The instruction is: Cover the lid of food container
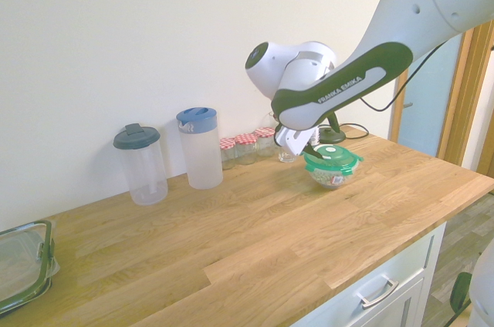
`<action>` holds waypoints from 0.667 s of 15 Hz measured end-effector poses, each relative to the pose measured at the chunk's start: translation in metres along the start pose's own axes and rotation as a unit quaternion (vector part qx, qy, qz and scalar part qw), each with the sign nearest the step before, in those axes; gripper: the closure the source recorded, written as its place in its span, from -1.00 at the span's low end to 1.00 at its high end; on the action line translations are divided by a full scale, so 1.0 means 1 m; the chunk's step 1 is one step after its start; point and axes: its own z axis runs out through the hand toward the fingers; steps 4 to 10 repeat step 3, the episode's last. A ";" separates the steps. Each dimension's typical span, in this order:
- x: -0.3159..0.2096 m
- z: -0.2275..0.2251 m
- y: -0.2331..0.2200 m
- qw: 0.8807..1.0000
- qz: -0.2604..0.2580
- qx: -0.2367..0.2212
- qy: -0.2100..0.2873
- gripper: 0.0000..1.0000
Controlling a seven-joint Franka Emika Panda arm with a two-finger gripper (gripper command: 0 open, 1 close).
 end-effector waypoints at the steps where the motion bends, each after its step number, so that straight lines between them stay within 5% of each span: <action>1: -0.013 -0.006 0.007 0.999 0.002 0.026 -0.027 -1.00; 3: -0.033 -0.011 0.020 0.994 0.010 0.075 -0.076 -1.00; 10: -0.033 -0.011 0.020 0.994 0.010 0.075 -0.076 -1.00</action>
